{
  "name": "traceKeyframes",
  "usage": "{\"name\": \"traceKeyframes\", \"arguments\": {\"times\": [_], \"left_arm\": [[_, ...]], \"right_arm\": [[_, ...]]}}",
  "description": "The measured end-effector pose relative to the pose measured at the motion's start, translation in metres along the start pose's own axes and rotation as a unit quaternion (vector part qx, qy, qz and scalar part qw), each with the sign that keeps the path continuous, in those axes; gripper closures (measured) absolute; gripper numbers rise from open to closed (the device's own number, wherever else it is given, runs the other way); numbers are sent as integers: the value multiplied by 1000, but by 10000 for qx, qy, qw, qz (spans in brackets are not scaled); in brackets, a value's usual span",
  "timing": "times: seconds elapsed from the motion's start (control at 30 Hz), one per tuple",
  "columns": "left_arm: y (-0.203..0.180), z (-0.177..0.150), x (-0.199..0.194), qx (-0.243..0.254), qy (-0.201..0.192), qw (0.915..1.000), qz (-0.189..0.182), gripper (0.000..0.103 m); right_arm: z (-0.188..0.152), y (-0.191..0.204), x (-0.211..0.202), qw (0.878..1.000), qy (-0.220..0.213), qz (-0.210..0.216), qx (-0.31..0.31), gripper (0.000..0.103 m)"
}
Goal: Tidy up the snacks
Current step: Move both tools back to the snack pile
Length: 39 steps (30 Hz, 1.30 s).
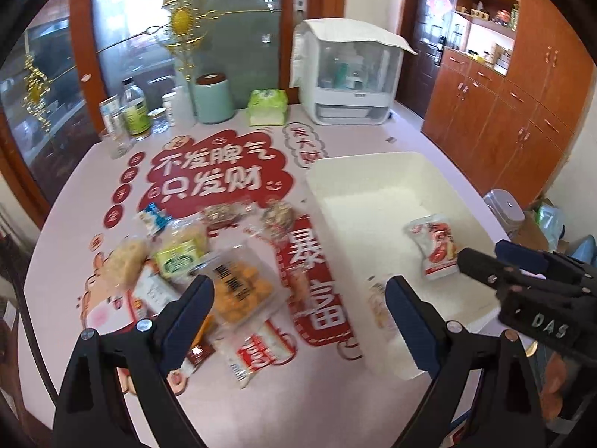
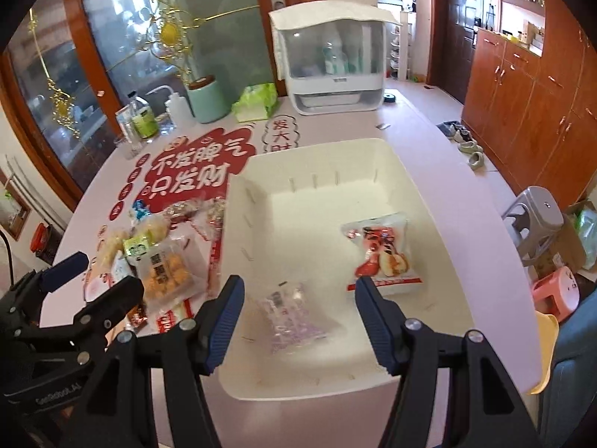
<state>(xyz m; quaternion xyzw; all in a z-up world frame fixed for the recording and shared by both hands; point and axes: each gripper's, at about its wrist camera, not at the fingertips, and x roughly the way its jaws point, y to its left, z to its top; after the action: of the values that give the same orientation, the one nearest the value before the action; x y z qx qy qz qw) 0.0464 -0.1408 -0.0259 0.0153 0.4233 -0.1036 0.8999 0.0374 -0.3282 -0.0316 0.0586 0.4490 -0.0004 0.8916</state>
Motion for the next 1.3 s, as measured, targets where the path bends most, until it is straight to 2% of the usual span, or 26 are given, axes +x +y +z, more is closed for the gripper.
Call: {"name": "traceKeyframes", "arguments": {"times": [0.2,0.37,0.57,0.8,0.9,1.07,1.3], "left_arm": [[50,-14,-16,-324,-11,9990,320,10],[105,-18,-21,-684,195,9960,535,10],[164,-14,-24,-689,218,9947,735,10],[242,9,-18,-838,51,9928,860,10],[272,18,-7,-874,12,9921,904,10],[301,24,39,-812,389,9935,693,10],[300,11,118,-701,963,9917,492,10]], "right_arm": [[-6,34,-2,9994,55,88,-337,41],[-5,74,-2,9978,73,152,-643,41],[5,118,5,9973,99,278,-666,41],[27,155,35,9984,421,183,-339,41],[38,171,52,9974,549,270,-383,41],[61,213,87,9935,688,473,-778,41],[91,264,148,9861,847,614,-1289,41]]}}
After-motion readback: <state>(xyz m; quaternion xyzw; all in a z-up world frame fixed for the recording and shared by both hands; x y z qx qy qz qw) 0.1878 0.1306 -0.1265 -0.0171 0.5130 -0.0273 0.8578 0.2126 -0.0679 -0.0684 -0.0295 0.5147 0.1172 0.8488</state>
